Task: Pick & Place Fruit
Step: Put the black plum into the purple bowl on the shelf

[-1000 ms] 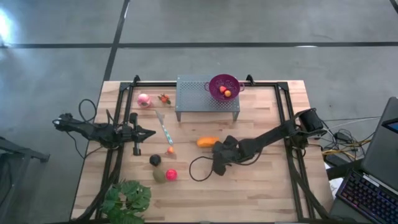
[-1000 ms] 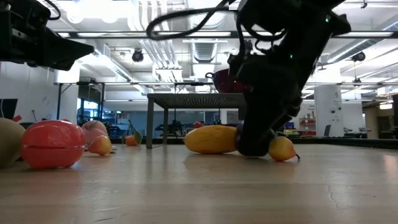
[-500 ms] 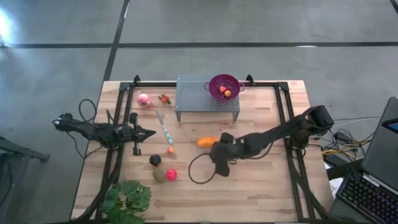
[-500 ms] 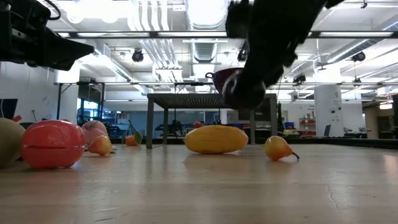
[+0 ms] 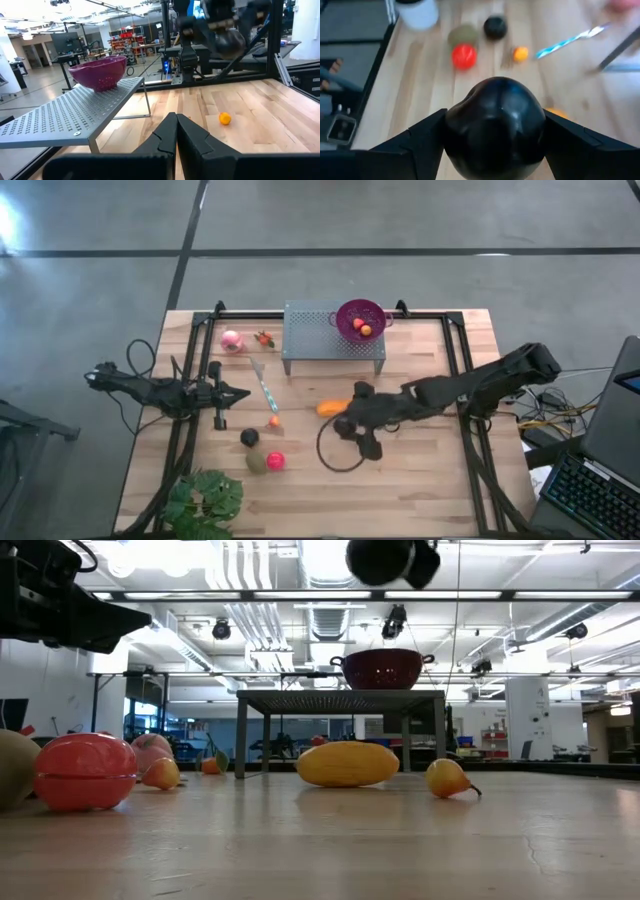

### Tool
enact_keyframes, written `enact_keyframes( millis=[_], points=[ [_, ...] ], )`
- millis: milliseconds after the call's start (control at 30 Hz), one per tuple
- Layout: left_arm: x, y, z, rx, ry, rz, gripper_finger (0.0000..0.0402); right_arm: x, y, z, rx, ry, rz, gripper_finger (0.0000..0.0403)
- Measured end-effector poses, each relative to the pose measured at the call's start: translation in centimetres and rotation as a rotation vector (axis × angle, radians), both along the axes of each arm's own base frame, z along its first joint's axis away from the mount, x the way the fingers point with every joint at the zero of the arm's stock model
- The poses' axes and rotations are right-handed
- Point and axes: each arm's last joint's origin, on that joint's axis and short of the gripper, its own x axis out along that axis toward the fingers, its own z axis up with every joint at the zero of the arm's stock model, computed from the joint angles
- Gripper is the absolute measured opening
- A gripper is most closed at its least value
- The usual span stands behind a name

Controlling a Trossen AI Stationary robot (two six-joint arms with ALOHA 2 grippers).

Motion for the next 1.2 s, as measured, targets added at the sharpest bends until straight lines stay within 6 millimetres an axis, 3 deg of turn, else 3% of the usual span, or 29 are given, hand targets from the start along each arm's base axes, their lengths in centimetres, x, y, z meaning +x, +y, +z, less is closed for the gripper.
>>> enact_keyframes(
  millis=[300, 567, 800, 1000, 1200],
  points=[
    [0.0, 0.0, 0.0, 0.000, 0.000, 0.000, 0.0012, -0.5, -4.4, 6.1, -0.115, -0.123, -0.208, 0.0292],
    [0.0, 0.0, 0.0, 0.000, 0.000, 0.000, 0.0012, -0.7, -9.5, 8.4, -0.150, -0.111, -0.363, 0.0280],
    [0.0, 0.0, 0.0, 0.000, 0.000, 0.000, 0.0012, -1.4, -13.4, 8.9, -0.155, -0.094, -0.493, 0.0277],
    [0.0, 0.0, 0.0, 0.000, 0.000, 0.000, 0.0012, -2.0, -16.4, 8.0, -0.159, -0.057, -0.594, 0.0297],
    [0.0, 0.0, 0.0, 0.000, 0.000, 0.000, 0.0012, -2.0, -18.5, 7.1, -0.162, -0.024, -0.660, 0.0282]
  ],
)
